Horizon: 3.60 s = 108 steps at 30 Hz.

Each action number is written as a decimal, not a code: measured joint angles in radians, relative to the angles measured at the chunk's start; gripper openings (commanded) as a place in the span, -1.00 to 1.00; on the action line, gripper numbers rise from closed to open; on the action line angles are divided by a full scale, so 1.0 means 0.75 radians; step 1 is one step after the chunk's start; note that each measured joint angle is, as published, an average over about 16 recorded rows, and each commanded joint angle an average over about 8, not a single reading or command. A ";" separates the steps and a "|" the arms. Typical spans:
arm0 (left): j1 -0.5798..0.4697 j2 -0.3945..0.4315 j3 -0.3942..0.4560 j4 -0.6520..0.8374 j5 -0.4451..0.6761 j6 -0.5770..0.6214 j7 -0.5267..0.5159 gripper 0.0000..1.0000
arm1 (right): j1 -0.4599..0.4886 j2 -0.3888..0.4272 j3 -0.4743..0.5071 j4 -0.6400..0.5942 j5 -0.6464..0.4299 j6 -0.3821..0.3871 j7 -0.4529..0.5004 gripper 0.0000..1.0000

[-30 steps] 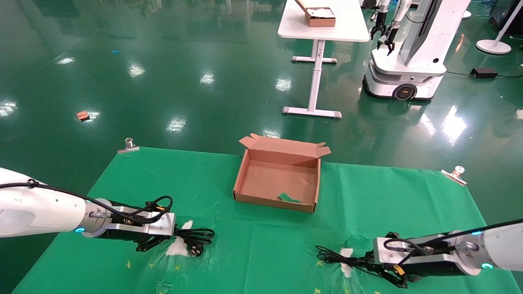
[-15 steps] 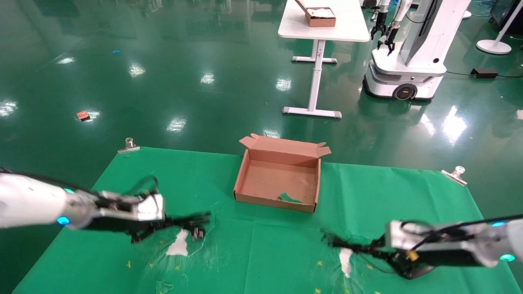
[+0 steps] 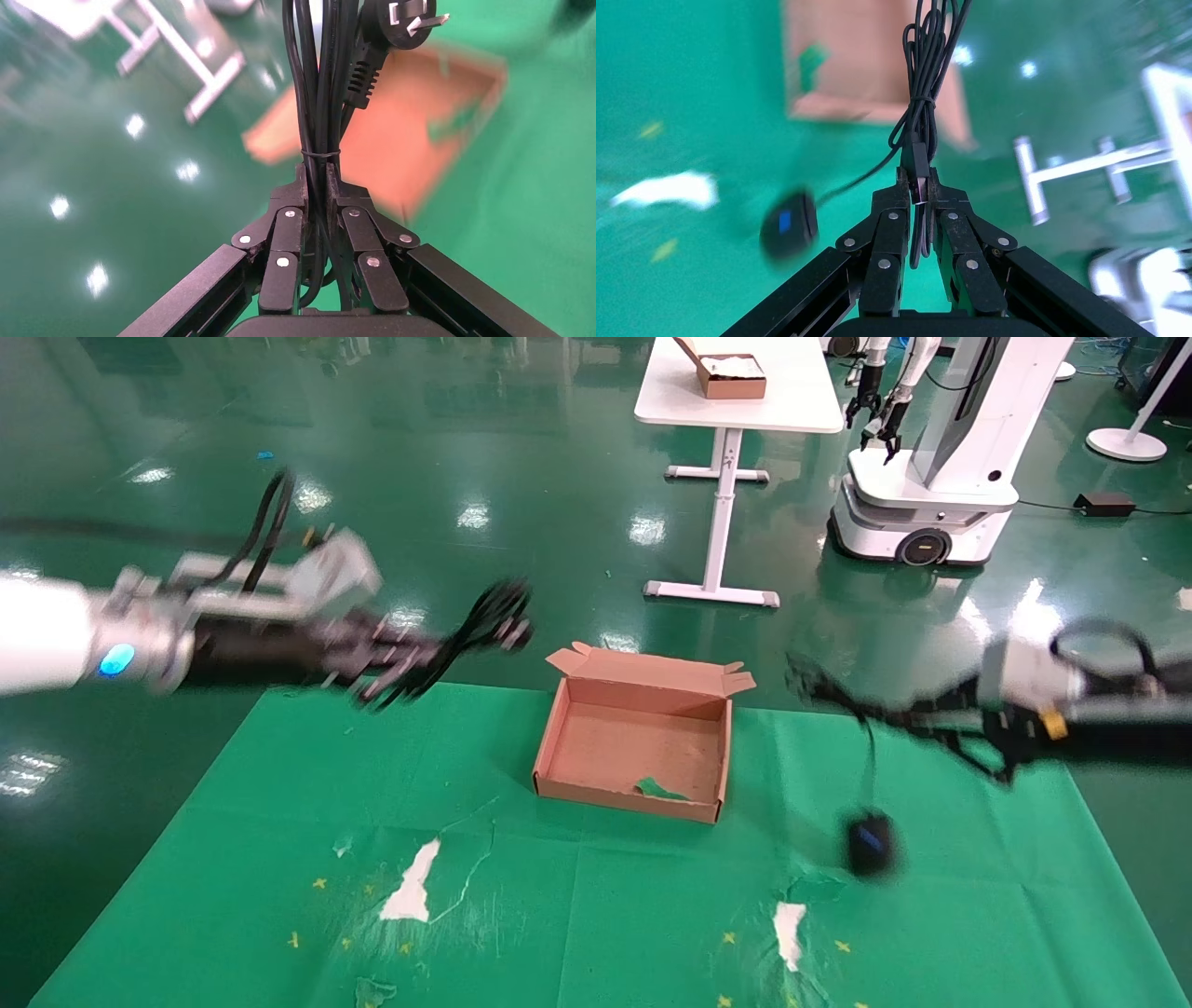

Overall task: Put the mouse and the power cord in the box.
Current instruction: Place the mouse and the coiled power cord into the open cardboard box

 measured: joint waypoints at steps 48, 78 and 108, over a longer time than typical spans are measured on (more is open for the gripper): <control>-0.058 0.192 0.047 -0.125 0.044 -0.232 0.029 -1.00 | -0.077 -0.480 0.020 -0.147 0.061 0.650 0.023 1.00; 0.364 0.263 0.631 -0.674 -0.001 -0.801 -1.129 0.03 | 0.244 -0.221 -0.014 -0.196 0.021 0.131 -0.152 1.00; 0.476 0.115 0.502 -0.838 -0.150 -0.648 -1.104 1.00 | 0.073 -0.139 0.049 0.024 0.158 0.083 -0.003 1.00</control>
